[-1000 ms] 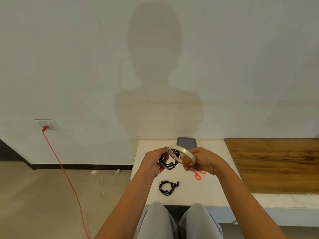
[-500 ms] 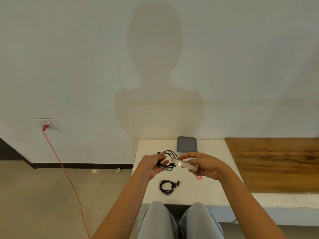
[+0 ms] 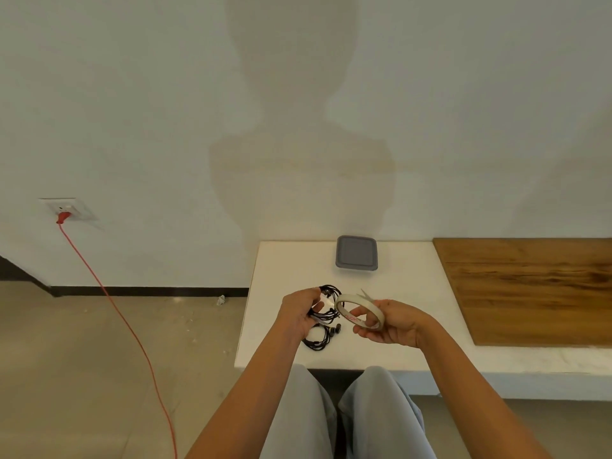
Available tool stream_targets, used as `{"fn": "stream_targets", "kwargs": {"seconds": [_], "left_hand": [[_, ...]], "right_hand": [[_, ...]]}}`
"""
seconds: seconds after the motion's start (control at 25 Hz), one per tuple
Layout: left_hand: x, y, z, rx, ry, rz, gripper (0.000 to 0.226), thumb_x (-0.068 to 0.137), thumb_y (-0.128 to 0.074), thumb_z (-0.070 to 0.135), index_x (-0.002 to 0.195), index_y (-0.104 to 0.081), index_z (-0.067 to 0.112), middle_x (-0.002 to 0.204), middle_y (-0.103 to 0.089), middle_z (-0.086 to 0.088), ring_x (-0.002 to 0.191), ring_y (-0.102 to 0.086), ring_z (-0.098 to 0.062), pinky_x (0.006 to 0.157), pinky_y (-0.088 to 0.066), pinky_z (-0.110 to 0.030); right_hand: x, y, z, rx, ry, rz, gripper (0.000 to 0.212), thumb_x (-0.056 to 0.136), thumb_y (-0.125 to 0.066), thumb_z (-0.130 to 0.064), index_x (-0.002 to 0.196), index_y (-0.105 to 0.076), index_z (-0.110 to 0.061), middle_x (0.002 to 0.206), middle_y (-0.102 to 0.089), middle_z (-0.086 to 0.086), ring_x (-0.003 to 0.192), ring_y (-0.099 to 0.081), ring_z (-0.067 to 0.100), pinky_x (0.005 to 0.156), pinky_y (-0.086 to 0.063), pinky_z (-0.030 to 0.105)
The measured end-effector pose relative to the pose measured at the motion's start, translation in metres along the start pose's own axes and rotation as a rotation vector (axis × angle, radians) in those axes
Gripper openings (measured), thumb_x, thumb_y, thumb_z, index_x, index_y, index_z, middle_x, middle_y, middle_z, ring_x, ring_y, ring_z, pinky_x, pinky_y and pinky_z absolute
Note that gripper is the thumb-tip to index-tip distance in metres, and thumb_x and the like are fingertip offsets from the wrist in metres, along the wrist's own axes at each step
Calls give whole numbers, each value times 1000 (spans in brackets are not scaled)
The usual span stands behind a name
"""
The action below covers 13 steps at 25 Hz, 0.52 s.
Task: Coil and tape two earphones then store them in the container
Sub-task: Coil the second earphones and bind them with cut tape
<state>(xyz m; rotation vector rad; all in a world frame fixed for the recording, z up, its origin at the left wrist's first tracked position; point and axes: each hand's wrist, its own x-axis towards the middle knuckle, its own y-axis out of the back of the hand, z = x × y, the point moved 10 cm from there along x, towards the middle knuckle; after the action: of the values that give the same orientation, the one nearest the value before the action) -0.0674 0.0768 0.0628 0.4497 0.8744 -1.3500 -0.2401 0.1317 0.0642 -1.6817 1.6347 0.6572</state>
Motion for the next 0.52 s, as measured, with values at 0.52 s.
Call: {"fn": "stream_targets", "kwargs": {"seconds": [0.52], "left_hand": [[84,3,-38,391,-279,156,7,85,-66,14,90,-71,15,87,-70,1,81,-62,-11,69,-44,-17]], "right_hand": [[94,37,64,-210,-69,34,23,83,-63,5,97,-69,-11,97,-66,15,85,-64,21,70,-57,26]]}}
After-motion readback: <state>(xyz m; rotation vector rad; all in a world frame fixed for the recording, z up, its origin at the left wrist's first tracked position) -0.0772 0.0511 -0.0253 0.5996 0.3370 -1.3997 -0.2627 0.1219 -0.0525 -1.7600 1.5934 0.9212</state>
